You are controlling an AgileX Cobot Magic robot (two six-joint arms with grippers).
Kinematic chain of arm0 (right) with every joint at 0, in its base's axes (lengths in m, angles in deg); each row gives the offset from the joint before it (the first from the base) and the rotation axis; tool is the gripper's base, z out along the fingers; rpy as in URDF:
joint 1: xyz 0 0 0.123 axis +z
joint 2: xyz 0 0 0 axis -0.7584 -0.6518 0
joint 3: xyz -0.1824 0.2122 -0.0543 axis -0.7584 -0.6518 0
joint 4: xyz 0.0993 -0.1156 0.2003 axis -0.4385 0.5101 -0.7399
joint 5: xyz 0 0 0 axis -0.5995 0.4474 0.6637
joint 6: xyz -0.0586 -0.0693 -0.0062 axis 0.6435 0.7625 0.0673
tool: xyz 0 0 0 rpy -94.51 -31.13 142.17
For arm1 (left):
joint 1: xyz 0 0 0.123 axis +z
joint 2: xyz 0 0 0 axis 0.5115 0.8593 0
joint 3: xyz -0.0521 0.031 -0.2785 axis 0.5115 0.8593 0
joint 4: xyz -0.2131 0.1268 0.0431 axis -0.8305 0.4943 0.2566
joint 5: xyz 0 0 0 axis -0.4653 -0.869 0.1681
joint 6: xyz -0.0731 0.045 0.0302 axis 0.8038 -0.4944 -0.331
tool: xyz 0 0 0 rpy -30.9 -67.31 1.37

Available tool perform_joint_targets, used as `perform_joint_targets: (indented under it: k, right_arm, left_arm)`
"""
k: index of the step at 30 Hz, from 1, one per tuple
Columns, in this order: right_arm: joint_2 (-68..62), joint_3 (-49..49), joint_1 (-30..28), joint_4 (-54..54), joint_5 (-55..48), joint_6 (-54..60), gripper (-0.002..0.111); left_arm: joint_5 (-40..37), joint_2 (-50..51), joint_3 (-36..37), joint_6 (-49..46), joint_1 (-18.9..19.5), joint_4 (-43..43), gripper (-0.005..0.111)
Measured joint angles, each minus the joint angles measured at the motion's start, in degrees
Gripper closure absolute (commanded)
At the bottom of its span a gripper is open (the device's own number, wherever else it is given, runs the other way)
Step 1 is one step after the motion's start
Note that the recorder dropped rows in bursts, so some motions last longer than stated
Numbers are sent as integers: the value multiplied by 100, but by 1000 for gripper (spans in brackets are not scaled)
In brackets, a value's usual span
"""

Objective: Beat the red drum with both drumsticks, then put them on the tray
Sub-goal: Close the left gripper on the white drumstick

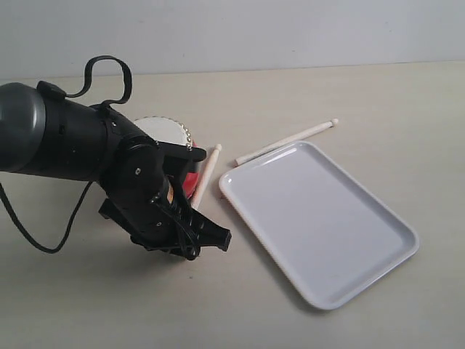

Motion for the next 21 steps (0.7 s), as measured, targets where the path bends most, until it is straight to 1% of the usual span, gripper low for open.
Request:
perform_joint_targets:
  k: [21]
  right_arm:
    - [0, 0, 0, 0, 0, 16, 108]
  left_arm:
    - [147, 22, 0, 0, 0, 24, 69]
